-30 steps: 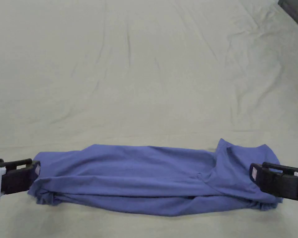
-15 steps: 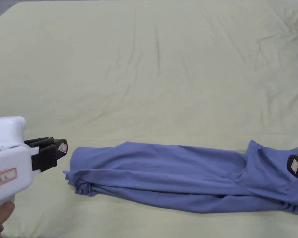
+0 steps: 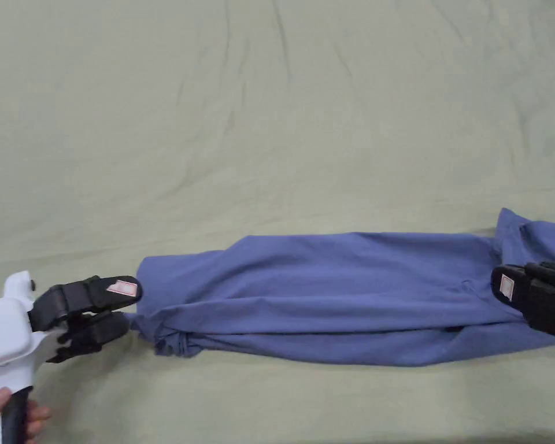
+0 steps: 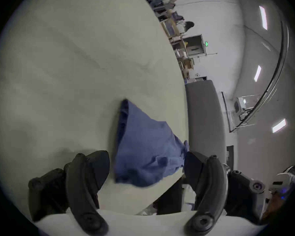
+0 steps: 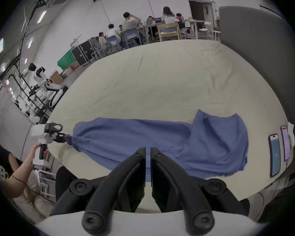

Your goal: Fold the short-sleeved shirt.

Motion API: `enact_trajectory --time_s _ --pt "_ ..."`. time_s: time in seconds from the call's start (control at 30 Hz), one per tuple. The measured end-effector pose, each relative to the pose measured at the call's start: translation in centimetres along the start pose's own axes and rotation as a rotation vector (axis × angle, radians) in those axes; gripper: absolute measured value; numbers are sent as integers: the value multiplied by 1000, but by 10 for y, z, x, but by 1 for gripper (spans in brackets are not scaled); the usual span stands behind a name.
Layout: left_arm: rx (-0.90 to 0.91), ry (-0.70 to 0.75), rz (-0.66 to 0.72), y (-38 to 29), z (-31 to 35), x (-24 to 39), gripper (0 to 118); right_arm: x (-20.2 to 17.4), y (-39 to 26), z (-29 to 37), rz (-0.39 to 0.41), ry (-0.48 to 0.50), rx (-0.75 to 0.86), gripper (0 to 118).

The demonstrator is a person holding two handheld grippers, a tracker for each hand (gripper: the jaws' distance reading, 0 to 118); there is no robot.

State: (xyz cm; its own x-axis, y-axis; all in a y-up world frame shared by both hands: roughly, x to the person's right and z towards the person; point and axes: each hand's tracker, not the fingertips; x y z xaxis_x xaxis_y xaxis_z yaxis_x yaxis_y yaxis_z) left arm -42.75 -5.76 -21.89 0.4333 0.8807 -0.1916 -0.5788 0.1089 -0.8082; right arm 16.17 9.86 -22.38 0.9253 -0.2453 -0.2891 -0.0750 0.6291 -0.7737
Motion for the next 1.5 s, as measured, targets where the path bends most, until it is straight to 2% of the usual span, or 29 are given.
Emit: enact_trajectory --time_s 0.1,0.17,0.23,0.27,0.3,0.33,0.4,0.47,0.6,0.7,0.77,0.83,0.87,0.93,1.0,1.17,1.23,1.3,1.43,1.47,1.5 --pt "-100 -30 -25 -13 -70 0 98 -9 6 -11 5 15 -16 8" --pt "-27 -168 -87 -13 -81 14 98 -13 10 -14 10 25 -15 7" --pt "-31 -127 3 -9 -88 11 94 -16 14 -15 9 36 -11 8" --pt "-25 -113 -18 -8 -88 11 71 -16 16 -16 8 43 -11 7" --pt "5 -73 -44 -9 -86 12 24 -16 17 -16 9 46 -11 8" --pt "50 -10 -39 -13 -78 13 11 -15 17 -15 12 48 -8 8" --pt "41 -45 -12 -20 -57 14 11 -12 19 -13 15 52 -4 8" --pt "65 -10 -28 -28 -35 18 11 -7 20 -10 11 57 3 7" --pt "83 180 -140 -32 11 42 11 5 19 -3 1 62 25 8" --pt "193 315 -154 -23 35 64 11 14 15 3 -8 64 38 8" --pt "228 475 -227 -21 42 92 11 22 12 8 -29 75 49 8" --pt "249 622 -229 -26 42 121 11 31 9 15 -44 78 64 8" --pt "248 704 -270 -32 34 139 11 36 7 17 -51 81 69 7" --pt "197 888 -539 -46 5 174 11 47 3 22 -69 82 78 8" --pt "143 1029 -702 -63 -37 205 11 56 1 26 -82 75 83 8" --pt "-81 967 -974 -111 -160 246 11 79 -8 42 -125 62 108 7" --pt "-192 914 -1014 -129 -207 245 11 88 -12 48 -142 51 116 8" --pt "-242 824 -986 -138 -233 238 11 95 -16 52 -161 34 119 8" --pt "-309 679 -745 -127 -242 220 13 106 -23 57 -200 12 113 7" --pt "-324 627 -670 -121 -235 214 26 107 -25 56 -206 13 111 8" --pt "-312 533 -575 -114 -223 208 50 109 -26 56 -212 14 110 7"
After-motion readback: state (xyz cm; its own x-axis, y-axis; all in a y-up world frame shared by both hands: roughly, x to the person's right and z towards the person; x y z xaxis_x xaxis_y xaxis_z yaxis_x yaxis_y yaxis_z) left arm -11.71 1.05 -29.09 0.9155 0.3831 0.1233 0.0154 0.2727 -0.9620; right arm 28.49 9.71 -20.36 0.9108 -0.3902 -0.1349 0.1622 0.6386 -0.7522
